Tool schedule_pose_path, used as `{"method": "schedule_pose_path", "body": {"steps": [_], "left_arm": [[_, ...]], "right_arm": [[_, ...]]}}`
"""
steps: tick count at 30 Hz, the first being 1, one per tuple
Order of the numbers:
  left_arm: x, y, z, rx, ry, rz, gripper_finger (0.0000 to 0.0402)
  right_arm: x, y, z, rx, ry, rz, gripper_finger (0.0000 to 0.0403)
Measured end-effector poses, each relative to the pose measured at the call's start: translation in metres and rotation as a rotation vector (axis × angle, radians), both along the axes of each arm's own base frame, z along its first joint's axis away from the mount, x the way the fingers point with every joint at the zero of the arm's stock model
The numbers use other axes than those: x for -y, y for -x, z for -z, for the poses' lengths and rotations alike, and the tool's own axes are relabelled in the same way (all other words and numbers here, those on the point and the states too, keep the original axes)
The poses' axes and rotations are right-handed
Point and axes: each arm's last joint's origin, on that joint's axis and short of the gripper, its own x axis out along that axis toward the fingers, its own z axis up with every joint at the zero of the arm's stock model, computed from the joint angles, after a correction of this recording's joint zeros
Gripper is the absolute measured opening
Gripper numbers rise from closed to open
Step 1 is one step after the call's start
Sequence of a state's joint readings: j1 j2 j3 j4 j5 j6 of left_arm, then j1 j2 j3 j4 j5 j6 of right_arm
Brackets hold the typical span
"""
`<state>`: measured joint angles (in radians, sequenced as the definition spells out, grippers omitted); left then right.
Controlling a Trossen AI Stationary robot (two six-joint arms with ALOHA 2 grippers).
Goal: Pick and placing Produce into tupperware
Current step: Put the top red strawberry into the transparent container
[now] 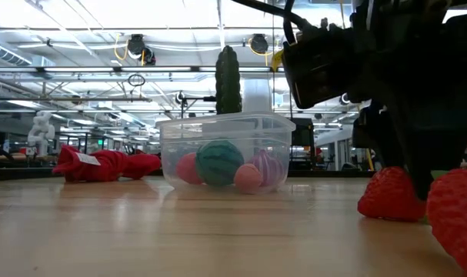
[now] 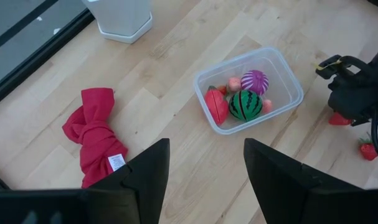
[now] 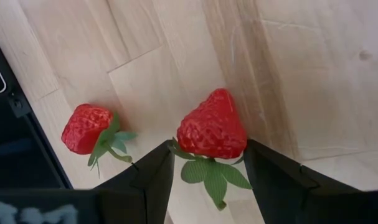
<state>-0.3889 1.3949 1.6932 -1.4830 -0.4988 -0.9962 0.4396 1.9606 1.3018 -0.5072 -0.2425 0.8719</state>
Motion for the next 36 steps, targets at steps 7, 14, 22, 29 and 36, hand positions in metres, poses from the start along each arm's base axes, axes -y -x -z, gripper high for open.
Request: {"method": "schedule_pose_path", "body": {"steps": [7, 14, 22, 29, 36], "left_arm": [[0.0000, 0.0000, 0.0000, 0.000, 0.000, 0.000, 0.0209], [0.0000, 0.0000, 0.0000, 0.001, 0.002, -0.002, 0.0209], [0.0000, 0.0000, 0.0000, 0.001, 0.002, -0.002, 0.0209], [0.0000, 0.0000, 0.0000, 0.001, 0.002, -0.002, 0.0209], [0.0000, 0.0000, 0.0000, 0.001, 0.002, -0.002, 0.0209]], "right_arm": [[0.0019, -0.0028, -0.0003, 0.026, -0.001, -0.018, 0.0185], [0.0068, -0.0072, -0.0005, 0.051, -0.001, -0.013, 0.0185], [0.0084, -0.0059, 0.0002, 0.038, 0.010, -0.026, 0.0185], [0.0095, -0.0035, 0.0010, 0.019, 0.028, -0.046, 0.0160], [0.0099, -0.0027, 0.0009, 0.017, 0.033, -0.066, 0.0136]]}}
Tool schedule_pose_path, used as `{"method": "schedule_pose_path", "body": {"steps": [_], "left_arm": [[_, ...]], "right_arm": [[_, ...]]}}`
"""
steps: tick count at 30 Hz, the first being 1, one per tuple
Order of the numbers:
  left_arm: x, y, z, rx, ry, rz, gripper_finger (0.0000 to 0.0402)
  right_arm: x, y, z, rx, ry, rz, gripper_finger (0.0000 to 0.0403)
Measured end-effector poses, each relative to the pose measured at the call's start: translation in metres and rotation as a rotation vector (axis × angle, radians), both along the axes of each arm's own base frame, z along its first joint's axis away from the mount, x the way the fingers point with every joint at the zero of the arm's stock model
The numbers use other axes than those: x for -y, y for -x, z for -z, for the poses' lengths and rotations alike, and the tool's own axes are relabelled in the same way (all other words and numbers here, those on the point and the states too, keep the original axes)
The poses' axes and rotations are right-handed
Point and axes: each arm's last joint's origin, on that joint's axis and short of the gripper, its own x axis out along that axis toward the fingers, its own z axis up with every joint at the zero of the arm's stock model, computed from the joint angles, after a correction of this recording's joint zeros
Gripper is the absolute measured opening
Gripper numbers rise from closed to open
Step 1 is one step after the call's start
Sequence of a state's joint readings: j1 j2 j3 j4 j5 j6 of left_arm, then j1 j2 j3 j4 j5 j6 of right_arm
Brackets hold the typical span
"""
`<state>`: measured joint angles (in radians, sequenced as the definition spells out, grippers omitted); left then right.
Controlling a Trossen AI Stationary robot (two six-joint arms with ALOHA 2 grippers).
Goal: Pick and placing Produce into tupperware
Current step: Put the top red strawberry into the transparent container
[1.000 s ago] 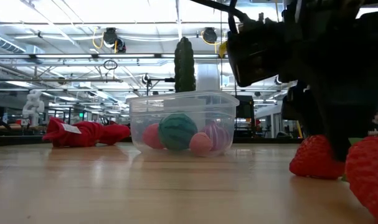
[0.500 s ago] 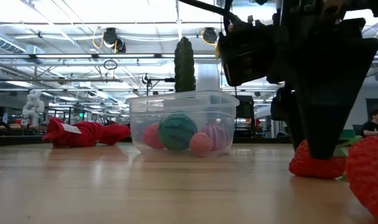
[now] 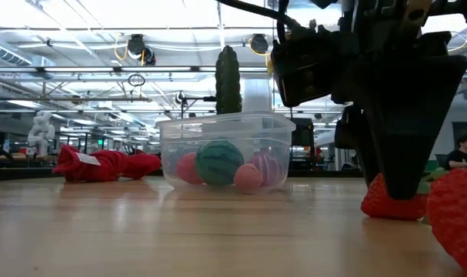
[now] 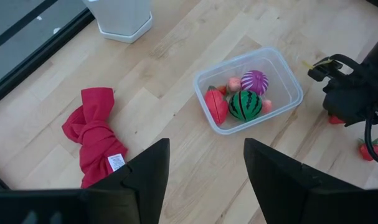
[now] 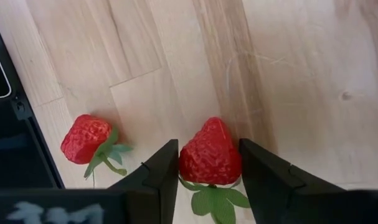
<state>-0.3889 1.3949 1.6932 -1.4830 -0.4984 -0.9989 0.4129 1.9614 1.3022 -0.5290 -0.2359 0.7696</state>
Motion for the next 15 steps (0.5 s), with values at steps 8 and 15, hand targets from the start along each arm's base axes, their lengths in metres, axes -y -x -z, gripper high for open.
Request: {"method": "schedule_pose_path", "body": {"steps": [8, 15], "left_arm": [[0.000, 0.000, 0.000, 0.000, 0.000, 0.000, 0.0209], [0.000, 0.000, 0.000, 0.000, 0.000, 0.000, 0.0209]], "right_arm": [[0.010, 0.003, 0.001, -0.063, 0.027, -0.005, 0.0138], [0.017, 0.002, 0.000, -0.067, 0.016, -0.010, 0.0137]]}}
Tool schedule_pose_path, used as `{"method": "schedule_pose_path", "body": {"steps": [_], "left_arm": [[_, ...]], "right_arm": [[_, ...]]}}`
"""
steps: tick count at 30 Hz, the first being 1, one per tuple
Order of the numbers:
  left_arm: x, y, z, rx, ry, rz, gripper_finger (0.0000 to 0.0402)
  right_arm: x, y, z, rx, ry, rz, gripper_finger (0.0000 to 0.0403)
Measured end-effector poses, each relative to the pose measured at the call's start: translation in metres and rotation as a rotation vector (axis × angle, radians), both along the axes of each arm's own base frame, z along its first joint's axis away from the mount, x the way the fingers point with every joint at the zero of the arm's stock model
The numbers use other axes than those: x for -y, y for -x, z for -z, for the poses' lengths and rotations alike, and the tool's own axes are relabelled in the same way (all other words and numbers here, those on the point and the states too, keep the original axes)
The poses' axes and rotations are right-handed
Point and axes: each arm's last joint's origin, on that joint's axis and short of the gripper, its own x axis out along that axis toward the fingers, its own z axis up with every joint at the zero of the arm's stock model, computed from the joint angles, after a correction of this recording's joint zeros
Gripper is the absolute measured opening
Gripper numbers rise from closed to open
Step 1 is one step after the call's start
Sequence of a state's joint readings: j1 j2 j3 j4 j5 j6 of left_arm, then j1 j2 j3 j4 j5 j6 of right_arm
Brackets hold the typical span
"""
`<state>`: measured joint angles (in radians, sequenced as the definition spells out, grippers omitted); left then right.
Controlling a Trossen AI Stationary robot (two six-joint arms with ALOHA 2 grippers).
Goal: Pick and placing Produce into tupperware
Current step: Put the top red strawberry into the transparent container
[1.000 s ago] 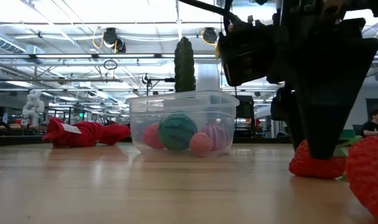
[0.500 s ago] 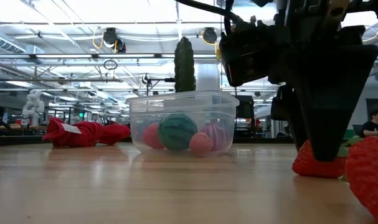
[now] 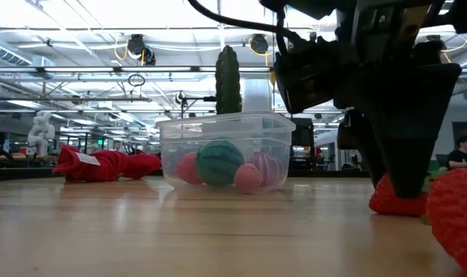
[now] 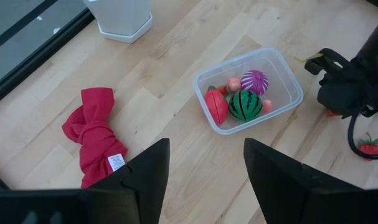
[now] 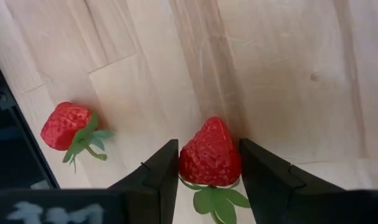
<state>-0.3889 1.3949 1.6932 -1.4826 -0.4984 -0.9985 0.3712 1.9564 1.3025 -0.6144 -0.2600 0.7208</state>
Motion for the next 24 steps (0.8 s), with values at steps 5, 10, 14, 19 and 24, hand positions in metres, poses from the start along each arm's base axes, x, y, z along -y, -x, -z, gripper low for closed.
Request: {"method": "schedule_pose_path", "body": {"steps": [5, 10, 14, 19, 24], "left_arm": [[0.000, 0.000, 0.000, -0.001, -0.002, 0.002, 0.0209], [0.000, 0.000, 0.000, -0.001, -0.005, 0.002, 0.0209], [0.000, 0.000, 0.000, -0.001, -0.012, 0.004, 0.0209], [0.000, 0.000, 0.000, -0.001, -0.015, 0.005, 0.0209], [-0.001, 0.000, 0.000, 0.006, -0.028, -0.003, 0.0209]], "right_arm": [[0.011, 0.001, -0.009, -0.005, -0.012, 0.015, 0.0136], [0.021, 0.003, -0.034, 0.051, -0.034, 0.025, 0.0140], [0.029, 0.008, -0.060, 0.126, -0.049, 0.043, 0.0144], [0.043, 0.016, -0.097, 0.268, -0.043, 0.055, 0.0142], [0.064, 0.018, -0.132, 0.474, -0.066, 0.068, 0.0145]]}}
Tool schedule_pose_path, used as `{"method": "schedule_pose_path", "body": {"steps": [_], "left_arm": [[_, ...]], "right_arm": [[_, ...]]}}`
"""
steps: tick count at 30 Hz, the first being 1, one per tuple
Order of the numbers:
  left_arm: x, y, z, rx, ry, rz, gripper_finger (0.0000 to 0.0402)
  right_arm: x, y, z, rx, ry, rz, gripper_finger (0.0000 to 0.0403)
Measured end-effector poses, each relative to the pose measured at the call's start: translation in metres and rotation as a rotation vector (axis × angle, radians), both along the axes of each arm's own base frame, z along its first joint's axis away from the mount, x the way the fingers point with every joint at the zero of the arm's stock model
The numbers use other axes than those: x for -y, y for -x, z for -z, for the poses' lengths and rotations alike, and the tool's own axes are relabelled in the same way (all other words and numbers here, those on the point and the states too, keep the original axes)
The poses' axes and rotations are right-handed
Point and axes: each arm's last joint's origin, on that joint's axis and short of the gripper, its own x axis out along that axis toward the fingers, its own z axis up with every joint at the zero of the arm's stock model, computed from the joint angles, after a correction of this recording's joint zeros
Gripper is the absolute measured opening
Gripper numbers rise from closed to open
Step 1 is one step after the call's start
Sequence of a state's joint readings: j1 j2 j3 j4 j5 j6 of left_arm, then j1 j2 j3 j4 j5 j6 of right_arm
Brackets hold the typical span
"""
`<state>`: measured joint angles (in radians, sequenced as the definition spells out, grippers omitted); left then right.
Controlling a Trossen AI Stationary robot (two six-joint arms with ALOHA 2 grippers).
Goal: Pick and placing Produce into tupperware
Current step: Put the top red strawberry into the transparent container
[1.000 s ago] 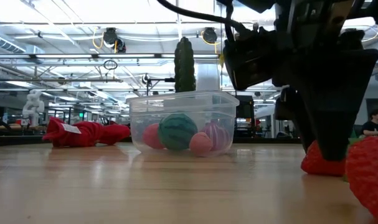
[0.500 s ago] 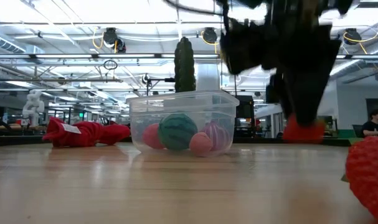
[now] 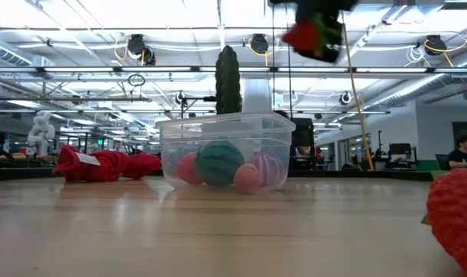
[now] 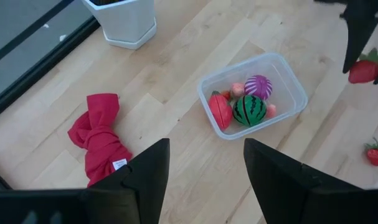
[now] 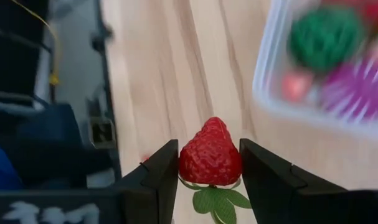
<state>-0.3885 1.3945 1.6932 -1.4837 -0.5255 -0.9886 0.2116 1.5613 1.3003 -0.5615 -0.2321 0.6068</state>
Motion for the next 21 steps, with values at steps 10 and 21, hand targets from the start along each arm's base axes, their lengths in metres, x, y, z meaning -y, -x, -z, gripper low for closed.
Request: {"method": "schedule_pose_path", "body": {"steps": [10, 21], "left_arm": [[0.000, 0.000, 0.000, 0.000, 0.000, -0.001, 0.0209], [0.000, 0.000, 0.000, 0.001, 0.004, -0.011, 0.0209]], "right_arm": [[0.043, -0.020, -0.051, 0.232, 0.110, -0.046, 0.0146], [0.081, -0.076, -0.021, -0.022, 0.220, -0.143, 0.0148]]}}
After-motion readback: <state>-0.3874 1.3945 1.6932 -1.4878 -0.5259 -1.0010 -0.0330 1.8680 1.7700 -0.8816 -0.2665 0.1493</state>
